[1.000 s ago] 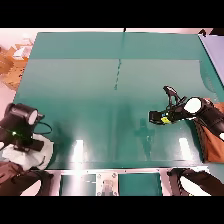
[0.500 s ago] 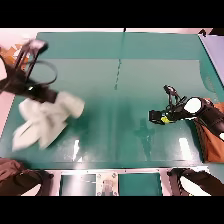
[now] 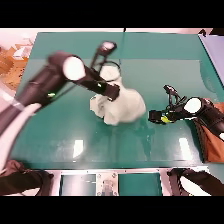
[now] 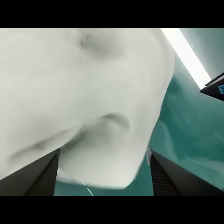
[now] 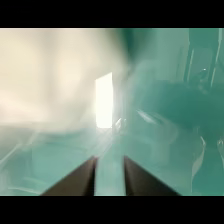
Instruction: Fold the shirts.
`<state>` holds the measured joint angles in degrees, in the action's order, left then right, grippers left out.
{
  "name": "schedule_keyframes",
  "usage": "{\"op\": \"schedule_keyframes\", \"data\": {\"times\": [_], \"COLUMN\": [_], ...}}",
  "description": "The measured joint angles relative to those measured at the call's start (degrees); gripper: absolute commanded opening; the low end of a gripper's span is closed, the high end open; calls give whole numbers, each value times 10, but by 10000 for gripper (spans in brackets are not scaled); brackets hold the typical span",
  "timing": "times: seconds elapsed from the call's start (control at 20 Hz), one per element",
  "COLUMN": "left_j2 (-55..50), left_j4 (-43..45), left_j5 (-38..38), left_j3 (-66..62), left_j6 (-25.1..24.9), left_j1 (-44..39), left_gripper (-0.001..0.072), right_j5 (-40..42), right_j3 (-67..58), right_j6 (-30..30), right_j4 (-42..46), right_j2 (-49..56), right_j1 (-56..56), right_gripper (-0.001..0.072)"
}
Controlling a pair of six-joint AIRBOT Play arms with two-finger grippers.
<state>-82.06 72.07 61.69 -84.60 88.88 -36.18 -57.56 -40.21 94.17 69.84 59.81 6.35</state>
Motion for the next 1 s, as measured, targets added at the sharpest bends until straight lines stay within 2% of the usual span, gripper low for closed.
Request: {"op": "schedule_keyframes", "data": {"times": [0.05,0.1,0.15,0.2,0.35,0.5,0.65,0.9,0.95,1.0], "left_j2": [-14,-25,-34,-38,-48,-52,-58,-90,-100,-107], "left_j4": [-9,-16,-18,-21,-26,-42,-92,-247,-267,-285], "left_j5": [1,7,29,46,113,134,97,12,2,-8], "left_j3": [-2,-5,-11,-20,-31,-2,69,174,185,192], "left_j6": [-2,-3,-5,-5,-7,-6,-20,-100,-111,-119], "left_j1": [7,19,37,59,144,219,252,248,241,233], "left_gripper": [618,616,616,616,617,617,617,615,526,299], "right_j5": [-2,-5,-9,-10,-14,-15,-15,-12,-15,-16], "right_j3": [-3,-7,-12,-17,-25,-26,-26,-28,-28,-28], "right_j6": [0,0,-1,-1,-3,-11,-59,-182,-200,-217], "right_j4": [0,1,0,0,0,-6,-59,-218,-248,-271], "right_j2": [0,0,0,0,7,31,82,186,202,217], "right_j1": [-6,-13,-23,-36,-85,-125,-140,-146,-143,-137], "right_gripper": [246,351,416,429,427,426,426,387,327,182]}}
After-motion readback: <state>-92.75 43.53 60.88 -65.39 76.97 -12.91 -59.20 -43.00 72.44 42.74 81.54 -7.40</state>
